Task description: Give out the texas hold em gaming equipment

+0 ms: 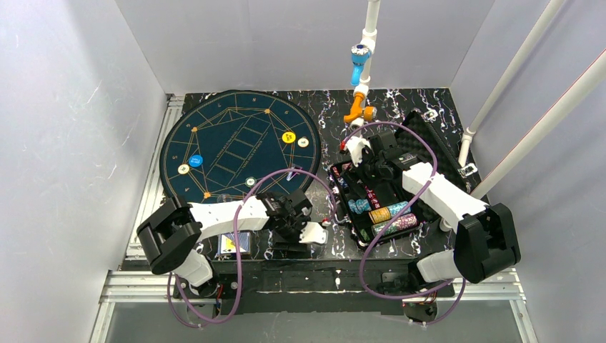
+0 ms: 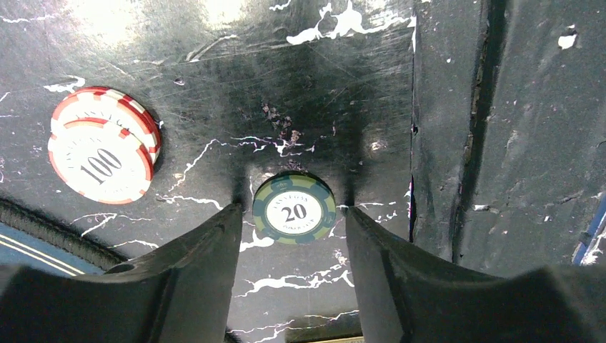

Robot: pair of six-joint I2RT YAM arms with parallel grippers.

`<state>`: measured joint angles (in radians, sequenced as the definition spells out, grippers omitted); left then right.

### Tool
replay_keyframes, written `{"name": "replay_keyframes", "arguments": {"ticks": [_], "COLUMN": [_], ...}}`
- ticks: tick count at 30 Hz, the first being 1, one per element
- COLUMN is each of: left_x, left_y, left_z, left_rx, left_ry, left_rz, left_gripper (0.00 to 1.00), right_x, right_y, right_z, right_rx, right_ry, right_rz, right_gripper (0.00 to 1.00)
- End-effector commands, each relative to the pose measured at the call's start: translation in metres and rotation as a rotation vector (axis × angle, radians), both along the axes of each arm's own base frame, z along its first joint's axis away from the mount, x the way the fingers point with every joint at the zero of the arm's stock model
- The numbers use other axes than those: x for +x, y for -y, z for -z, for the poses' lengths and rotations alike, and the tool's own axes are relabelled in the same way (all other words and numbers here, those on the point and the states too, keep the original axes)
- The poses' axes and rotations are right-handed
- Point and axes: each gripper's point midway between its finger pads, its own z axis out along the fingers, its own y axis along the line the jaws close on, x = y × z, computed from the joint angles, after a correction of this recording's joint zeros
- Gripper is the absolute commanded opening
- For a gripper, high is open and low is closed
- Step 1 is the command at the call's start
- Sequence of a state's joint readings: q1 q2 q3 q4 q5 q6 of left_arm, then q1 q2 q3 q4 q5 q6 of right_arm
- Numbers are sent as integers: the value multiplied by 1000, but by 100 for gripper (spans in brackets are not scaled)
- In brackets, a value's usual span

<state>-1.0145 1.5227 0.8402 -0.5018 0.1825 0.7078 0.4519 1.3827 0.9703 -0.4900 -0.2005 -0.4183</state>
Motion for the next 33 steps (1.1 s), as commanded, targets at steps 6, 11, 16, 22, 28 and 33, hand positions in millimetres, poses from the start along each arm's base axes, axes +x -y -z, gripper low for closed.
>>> {"name": "replay_keyframes", "arguments": {"ticks": [6,11,16,22,28,33], "left_x": [-3,2,-5,-1,19,11], "left_y": [-13,-14,-18,-11,-21,-30], "left_z": [20,24,12,-32,-43,-51], "left_rx": [102,153,165,76,51,26], "left_ry": [-26,-7,-17,-18,-16,-17], "left_rz": [-5,-28,-62,-120,-185,-137], "left_gripper": [46,43,31,28,27,49], "right_x": [7,7,7,7,7,7], "right_y": [-4,-3,-2,-3,-3,-2], "right_z": [-10,-10,-10,-10,-10,-10], "right_rx": [28,25,22,24,24,23], "right_ry": [38,40,41,40,41,41], "right_rz": [1,3,6,4,4,5], "right_gripper": [88,88,88,88,88,88]}}
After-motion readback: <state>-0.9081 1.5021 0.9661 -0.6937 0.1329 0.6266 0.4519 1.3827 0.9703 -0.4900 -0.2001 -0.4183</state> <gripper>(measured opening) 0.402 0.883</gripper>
